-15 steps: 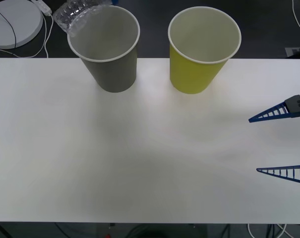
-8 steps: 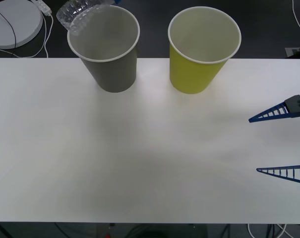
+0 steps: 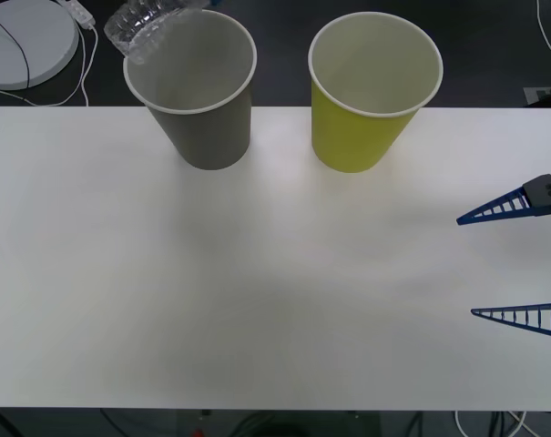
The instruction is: Put the can into the green bin and the plastic bottle into the gray bin
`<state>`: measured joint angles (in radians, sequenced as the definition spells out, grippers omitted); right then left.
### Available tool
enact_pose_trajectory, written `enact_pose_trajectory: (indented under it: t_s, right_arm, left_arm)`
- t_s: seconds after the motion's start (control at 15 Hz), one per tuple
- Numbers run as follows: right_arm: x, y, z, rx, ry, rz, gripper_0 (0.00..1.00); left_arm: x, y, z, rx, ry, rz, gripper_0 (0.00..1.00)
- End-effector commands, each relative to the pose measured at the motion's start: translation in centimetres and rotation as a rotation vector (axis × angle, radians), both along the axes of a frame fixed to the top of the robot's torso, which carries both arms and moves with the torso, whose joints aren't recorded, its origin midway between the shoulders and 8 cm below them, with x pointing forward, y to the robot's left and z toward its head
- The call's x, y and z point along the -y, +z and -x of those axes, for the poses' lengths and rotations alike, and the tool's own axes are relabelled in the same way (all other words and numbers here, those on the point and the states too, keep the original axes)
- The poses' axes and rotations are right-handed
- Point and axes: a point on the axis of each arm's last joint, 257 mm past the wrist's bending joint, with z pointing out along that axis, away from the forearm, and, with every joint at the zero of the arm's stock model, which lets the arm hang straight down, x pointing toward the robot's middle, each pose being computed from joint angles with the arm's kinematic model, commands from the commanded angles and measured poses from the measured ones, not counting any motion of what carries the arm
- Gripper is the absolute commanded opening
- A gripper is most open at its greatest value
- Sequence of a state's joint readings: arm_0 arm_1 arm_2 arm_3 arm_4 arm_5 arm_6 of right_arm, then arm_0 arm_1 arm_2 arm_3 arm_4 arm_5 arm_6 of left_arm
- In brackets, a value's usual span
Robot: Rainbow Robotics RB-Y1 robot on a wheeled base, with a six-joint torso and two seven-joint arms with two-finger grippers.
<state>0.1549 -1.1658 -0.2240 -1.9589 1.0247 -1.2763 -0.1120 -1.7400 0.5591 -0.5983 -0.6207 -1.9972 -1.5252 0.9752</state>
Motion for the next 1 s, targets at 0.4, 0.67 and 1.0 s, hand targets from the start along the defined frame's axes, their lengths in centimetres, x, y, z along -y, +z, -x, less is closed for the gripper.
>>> enact_pose_trajectory:
  t_s: [0.4, 0.67, 1.0]
  right_arm:
    - [0.0, 0.0, 0.0, 0.000, 0.000, 0.000, 1.00]
    - [0.0, 0.0, 0.0, 0.000, 0.000, 0.000, 1.00]
    - [0.0, 0.0, 0.0, 0.000, 0.000, 0.000, 1.00]
  left_arm:
    - [0.0, 0.1, -0.4, 0.009, 0.011, 0.016, 1.00]
    - [-0.1, 0.0, -0.5, 0.006, 0.018, 0.020, 1.00]
    - [-1.0, -0.5, -0.4, -0.003, 0.011, 0.033, 1.00]
